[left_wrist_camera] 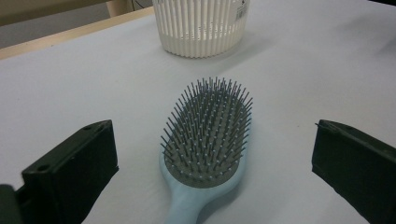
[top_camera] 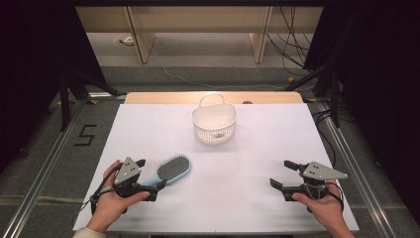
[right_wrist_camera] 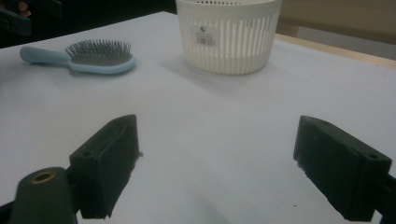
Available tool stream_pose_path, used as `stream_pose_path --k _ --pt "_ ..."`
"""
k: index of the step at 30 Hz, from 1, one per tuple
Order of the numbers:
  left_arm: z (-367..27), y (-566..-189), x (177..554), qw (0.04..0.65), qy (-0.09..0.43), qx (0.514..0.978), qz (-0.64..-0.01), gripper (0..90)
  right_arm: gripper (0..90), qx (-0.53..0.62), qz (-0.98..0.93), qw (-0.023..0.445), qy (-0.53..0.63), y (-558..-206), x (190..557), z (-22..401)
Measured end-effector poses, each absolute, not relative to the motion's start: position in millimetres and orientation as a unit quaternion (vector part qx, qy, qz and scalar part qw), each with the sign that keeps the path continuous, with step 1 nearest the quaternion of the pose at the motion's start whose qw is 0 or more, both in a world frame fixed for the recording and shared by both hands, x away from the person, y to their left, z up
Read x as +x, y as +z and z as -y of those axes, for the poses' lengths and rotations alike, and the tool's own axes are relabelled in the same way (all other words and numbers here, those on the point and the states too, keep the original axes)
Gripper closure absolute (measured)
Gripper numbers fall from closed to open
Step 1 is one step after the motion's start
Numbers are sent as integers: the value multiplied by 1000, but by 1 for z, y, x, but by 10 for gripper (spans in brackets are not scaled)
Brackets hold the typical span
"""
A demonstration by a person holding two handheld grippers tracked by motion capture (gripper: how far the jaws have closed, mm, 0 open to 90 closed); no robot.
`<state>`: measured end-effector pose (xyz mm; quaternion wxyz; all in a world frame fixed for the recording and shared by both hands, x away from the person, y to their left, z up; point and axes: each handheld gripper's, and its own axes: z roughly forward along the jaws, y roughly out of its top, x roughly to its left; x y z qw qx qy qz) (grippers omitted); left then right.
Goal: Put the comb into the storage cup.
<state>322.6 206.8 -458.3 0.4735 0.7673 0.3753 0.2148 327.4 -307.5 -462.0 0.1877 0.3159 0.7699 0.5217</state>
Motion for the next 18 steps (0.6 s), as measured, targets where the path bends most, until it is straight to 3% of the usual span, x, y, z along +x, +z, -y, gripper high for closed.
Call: stream_pose_path --k 11,15,18 --pt "-216 -451 325 467 233 763 -382 26 152 316 -770 187 521 -462 327 306" --pt "-225 -445 327 470 245 750 -396 220 152 315 -770 186 522 -462 327 306" --pt "-240 -441 333 445 280 729 -438 483 152 317 -770 186 521 -463 327 306"
